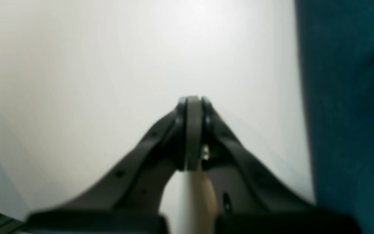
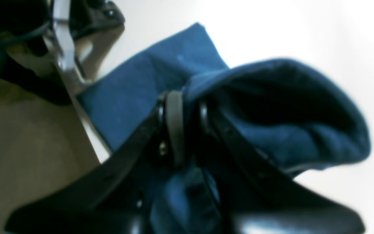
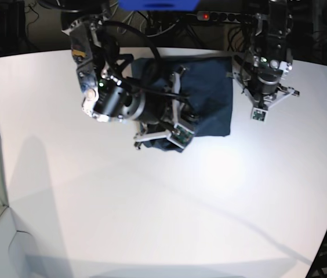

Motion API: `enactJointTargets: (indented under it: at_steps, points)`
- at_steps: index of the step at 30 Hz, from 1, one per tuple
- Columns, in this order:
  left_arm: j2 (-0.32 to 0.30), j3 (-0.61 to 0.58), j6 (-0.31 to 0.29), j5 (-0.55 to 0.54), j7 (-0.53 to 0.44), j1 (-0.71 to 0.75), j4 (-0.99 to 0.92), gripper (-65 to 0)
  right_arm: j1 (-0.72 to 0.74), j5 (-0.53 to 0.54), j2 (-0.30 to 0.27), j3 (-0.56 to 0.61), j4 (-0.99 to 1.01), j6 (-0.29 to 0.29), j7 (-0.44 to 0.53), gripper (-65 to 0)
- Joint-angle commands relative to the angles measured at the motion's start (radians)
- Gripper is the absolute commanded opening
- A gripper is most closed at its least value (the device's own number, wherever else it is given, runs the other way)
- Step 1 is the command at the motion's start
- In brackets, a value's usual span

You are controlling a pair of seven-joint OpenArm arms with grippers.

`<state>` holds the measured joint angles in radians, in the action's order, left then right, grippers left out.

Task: Layout the t-shirt on the table in an organized manner, then fold the t-shirt properly
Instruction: 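Grasp the strip end with the right gripper and fold it onto the stack, then hold the folded bundle with both grippers and square its edges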

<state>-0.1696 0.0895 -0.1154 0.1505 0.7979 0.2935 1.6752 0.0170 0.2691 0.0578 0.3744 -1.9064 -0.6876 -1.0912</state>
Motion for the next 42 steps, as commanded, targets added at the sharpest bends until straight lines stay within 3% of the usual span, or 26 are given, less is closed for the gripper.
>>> enactJointTargets:
  at_steps: [1,7,20,22,29,32,37,42]
  points:
    - [0.002,-0.003,-0.008,-0.009,0.041,0.014,-0.008,-64.6,0.014,0.023,0.023,0.005,-0.018,-0.011,0.029,-65.0]
    - [0.003,0.0,-0.126,-0.009,0.041,0.011,-0.014,-64.6,0.039,0.02,0.076,0.082,-0.014,-0.011,0.029,-65.0]
    - [-0.006,0.01,-0.137,-0.009,0.041,0.019,-0.005,-64.6,0.122,0.022,0.096,0.117,0.232,-0.011,0.035,-65.0]
    - [-0.008,0.013,-0.137,-0.009,0.041,0.02,-0.005,-64.6,0.122,0.022,0.098,0.117,0.232,-0.011,0.03,-60.7]
    - [-0.014,0.138,-0.139,-0.009,0.041,0.019,0.029,-64.6,0.113,0.026,0.098,0.209,0.219,-0.011,0.029,-35.6]
    - [-0.014,0.192,-0.14,-0.009,0.041,0.02,0.064,-64.6,0.093,0.026,0.098,0.263,0.16,-0.011,0.029,-29.5]
    - [-0.015,0.258,-0.14,-0.009,0.041,0.02,0.076,-64.6,0.084,0.025,0.092,0.263,0.06,-0.011,0.029,-28.3]
    - [-0.028,0.318,-0.14,-0.009,0.041,0.022,0.069,-64.6,0.065,0.025,0.041,0.153,0.048,-0.011,0.03,-28.3]
